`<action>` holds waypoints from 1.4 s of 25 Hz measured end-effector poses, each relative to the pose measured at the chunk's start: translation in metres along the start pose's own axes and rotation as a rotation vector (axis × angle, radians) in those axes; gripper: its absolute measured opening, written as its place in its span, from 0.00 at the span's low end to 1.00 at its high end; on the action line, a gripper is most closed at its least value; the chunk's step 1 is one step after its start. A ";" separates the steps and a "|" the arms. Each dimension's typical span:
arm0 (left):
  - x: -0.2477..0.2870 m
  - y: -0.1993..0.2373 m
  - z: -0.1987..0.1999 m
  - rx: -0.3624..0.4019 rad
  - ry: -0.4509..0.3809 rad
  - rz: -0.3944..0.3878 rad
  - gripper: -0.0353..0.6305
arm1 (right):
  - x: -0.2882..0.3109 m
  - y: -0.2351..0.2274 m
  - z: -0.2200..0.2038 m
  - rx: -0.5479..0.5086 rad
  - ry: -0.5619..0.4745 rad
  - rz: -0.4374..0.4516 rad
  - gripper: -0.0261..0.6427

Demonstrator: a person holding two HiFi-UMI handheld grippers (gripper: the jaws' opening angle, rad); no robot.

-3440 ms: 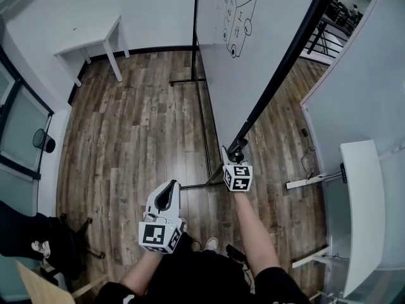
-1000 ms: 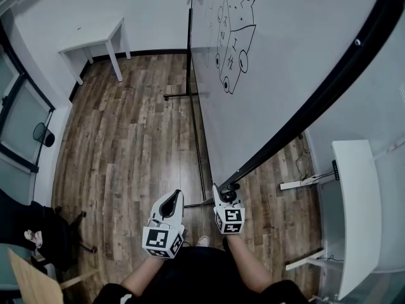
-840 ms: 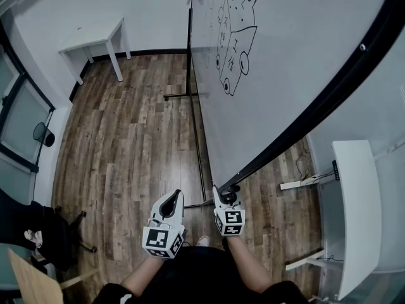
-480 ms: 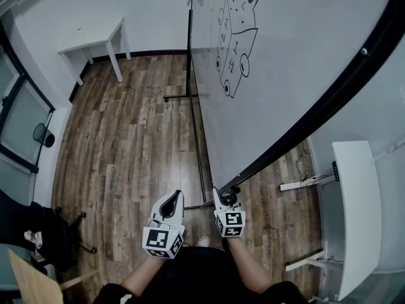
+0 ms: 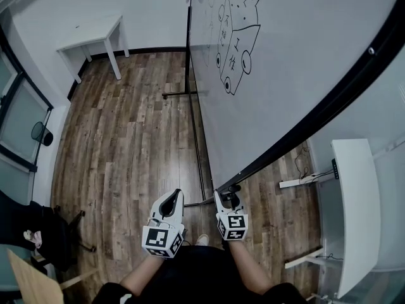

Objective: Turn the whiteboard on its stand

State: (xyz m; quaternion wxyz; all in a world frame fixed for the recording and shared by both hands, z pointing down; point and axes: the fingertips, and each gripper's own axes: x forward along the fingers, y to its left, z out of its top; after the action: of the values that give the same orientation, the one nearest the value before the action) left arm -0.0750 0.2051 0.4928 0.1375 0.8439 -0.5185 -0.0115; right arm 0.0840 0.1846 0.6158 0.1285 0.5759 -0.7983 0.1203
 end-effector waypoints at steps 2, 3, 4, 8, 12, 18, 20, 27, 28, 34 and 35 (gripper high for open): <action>0.000 -0.001 -0.001 -0.001 0.001 -0.003 0.08 | -0.006 0.000 -0.001 0.012 0.010 -0.001 0.30; -0.001 -0.002 -0.001 -0.002 0.001 -0.004 0.08 | -0.010 0.000 -0.002 0.025 0.016 -0.002 0.30; -0.002 -0.002 -0.001 -0.002 0.001 -0.004 0.08 | -0.013 -0.001 -0.003 0.038 0.021 -0.005 0.30; -0.004 -0.002 -0.002 -0.004 0.001 -0.002 0.08 | -0.032 -0.001 -0.002 0.068 0.020 -0.022 0.30; -0.006 -0.004 -0.003 -0.003 0.002 0.000 0.08 | -0.051 0.003 0.003 0.060 0.005 -0.017 0.27; -0.007 -0.011 -0.003 0.004 0.000 -0.011 0.08 | -0.076 0.009 0.033 0.103 -0.075 -0.010 0.17; -0.008 -0.012 -0.004 0.003 -0.001 -0.009 0.08 | -0.082 0.013 0.045 0.111 -0.106 0.000 0.13; -0.008 -0.012 -0.002 0.006 -0.007 0.000 0.08 | -0.094 0.026 0.075 0.110 -0.183 0.036 0.09; -0.008 -0.012 -0.003 0.008 -0.006 -0.001 0.08 | -0.094 0.027 0.077 0.107 -0.189 0.040 0.09; -0.008 -0.013 -0.004 0.011 0.001 -0.006 0.08 | -0.094 0.032 0.079 0.096 -0.189 0.037 0.07; -0.008 -0.014 -0.004 0.011 0.001 -0.007 0.08 | -0.094 0.032 0.080 0.096 -0.189 0.039 0.07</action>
State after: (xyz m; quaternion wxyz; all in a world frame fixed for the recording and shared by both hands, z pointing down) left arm -0.0661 0.2188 0.4928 0.1330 0.8465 -0.5155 -0.0084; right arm 0.0763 0.2505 0.5071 0.0226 0.5746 -0.8112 0.1062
